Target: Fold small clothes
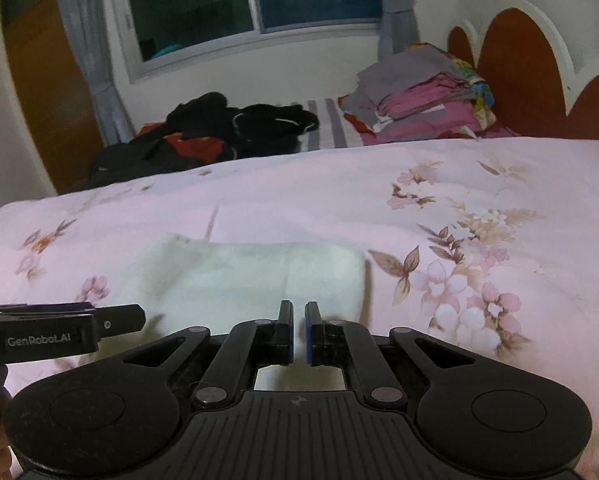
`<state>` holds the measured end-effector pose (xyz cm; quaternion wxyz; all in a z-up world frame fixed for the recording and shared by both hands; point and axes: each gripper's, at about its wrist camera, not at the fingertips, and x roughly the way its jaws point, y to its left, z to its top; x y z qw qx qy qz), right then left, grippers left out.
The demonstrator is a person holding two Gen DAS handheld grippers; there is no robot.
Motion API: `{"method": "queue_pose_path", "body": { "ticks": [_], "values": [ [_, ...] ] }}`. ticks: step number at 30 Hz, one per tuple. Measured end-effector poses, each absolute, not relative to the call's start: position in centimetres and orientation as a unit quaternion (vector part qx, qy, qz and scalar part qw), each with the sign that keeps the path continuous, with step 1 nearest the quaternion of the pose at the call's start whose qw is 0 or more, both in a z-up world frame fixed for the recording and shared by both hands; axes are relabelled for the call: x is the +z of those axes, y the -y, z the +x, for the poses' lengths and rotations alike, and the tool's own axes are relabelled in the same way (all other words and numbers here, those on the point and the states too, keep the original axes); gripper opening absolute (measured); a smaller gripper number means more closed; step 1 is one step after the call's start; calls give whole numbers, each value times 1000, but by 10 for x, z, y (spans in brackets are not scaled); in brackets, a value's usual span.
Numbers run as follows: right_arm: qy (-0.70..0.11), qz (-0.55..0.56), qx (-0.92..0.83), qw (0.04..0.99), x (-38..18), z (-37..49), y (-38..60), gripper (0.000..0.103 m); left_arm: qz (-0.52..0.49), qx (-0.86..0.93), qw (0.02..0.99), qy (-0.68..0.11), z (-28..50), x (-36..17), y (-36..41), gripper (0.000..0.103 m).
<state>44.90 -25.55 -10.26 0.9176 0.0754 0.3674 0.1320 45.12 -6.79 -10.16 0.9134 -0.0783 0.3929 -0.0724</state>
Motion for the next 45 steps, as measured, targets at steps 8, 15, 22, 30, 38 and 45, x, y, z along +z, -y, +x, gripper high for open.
{"method": "queue_pose_path", "body": {
  "ticks": [8, 15, 22, 30, 38, 45],
  "values": [
    [-378, 46, 113, 918, -121, 418, 254, 63, -96, -75, 897, -426, 431, -131, 67, 68],
    [-408, 98, 127, 899, -136, 417, 274, 19, -89, -90, 893, -433, 424, -129, 69, 59],
    [-409, 106, 117, 899, -131, 407, 278, 17, -77, -93, 892, -435, 406, -126, 70, 58],
    [-432, 98, 162, 882, -126, 355, 277, 17, -91, -106, 881, -453, 366, -132, 63, 58],
    [-456, 96, 148, 873, -139, 335, 293, 17, -95, -107, 877, -459, 358, -129, 61, 60],
    [-410, 139, 148, 889, -117, 366, 302, 82, -131, -94, 887, -434, 392, -111, 51, 74]
  ]
}}
